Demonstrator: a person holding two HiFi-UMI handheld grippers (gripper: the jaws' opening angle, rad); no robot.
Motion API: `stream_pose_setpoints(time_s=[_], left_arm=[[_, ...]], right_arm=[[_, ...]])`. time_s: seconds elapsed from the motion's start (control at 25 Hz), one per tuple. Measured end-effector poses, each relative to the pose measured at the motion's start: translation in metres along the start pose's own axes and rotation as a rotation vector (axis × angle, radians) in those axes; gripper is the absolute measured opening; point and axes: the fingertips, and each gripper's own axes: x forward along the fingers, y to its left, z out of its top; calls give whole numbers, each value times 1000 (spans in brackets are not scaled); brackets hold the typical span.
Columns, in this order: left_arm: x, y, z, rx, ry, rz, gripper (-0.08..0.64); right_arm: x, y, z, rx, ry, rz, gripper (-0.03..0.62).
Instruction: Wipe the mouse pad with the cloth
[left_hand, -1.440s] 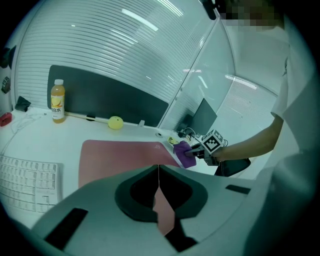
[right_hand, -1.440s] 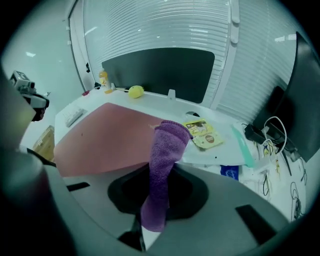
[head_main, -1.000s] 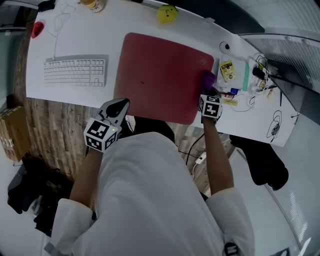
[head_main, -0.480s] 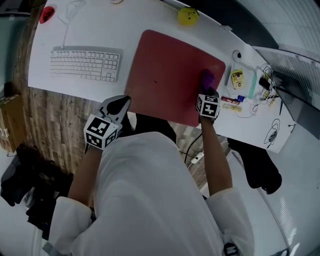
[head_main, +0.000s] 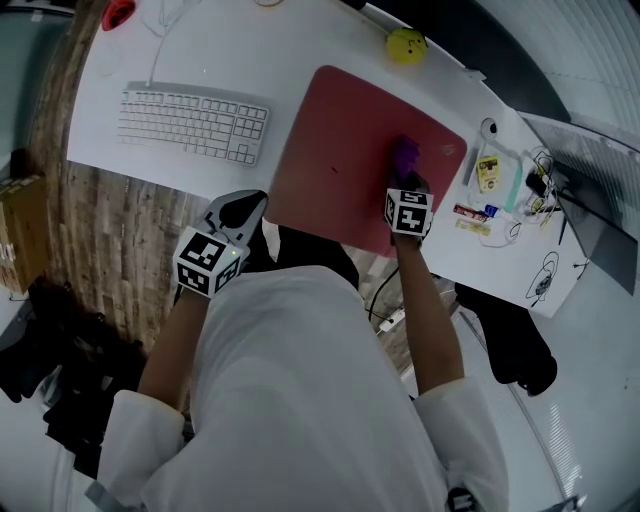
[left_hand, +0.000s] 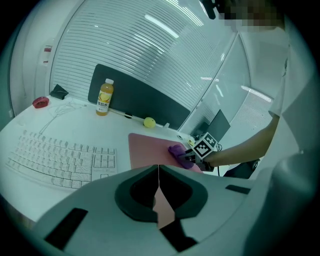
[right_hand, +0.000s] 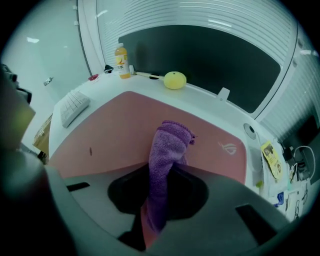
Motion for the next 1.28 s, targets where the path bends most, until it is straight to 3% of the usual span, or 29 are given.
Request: stream_pose_setpoints(time_s=[1.28], left_arm=[[-38, 69, 7, -65, -37, 27, 20]], right_arm=[[27, 170, 95, -140, -32, 177, 74]])
